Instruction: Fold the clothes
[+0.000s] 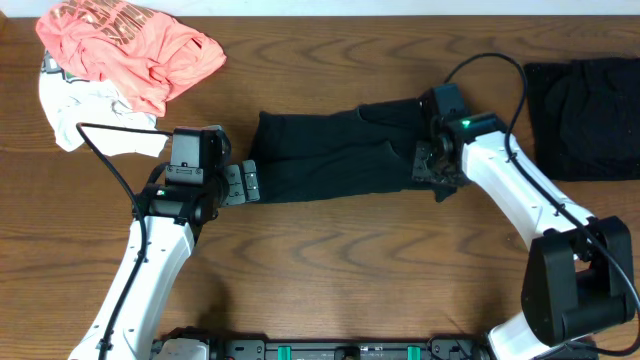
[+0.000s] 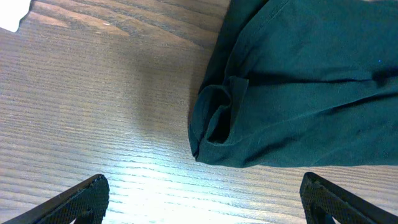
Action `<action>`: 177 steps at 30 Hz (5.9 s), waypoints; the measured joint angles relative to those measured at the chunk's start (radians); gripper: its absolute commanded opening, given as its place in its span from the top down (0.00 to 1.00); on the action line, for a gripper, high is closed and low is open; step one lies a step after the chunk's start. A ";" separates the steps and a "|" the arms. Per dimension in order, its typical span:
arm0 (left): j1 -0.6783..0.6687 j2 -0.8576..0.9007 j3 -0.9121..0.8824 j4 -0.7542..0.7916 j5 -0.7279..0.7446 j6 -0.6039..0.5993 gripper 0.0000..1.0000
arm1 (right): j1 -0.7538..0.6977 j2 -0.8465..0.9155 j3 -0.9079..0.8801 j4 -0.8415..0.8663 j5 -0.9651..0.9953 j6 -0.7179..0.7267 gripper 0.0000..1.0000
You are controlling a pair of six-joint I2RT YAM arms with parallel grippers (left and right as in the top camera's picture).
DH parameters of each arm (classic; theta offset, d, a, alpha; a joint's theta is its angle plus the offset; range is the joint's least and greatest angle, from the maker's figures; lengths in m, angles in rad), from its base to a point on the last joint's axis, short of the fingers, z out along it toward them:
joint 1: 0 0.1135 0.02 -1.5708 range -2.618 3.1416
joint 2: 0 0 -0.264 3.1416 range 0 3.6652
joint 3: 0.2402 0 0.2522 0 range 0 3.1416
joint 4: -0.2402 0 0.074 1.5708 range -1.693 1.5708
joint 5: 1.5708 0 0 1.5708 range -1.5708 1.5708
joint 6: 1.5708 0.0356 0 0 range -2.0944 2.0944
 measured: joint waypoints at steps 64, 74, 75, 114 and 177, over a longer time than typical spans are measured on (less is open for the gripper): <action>-0.034 0.238 0.000 0.109 0.055 0.157 0.01 | -0.164 0.000 -0.085 0.235 -0.233 -0.151 0.01; -0.036 0.304 0.000 0.197 0.076 0.191 0.57 | -0.164 0.000 -0.085 0.225 -0.235 -0.172 0.01; -0.036 0.303 0.000 0.199 0.077 0.192 0.57 | -0.164 0.000 -0.085 0.225 -0.235 -0.174 0.01; -0.036 0.369 0.000 0.238 0.141 0.205 0.94 | -0.164 0.000 -0.085 0.229 -0.233 -0.175 0.01; -0.117 0.314 0.050 0.155 0.232 0.105 0.79 | -0.087 0.010 -0.086 0.230 -0.315 -0.299 0.99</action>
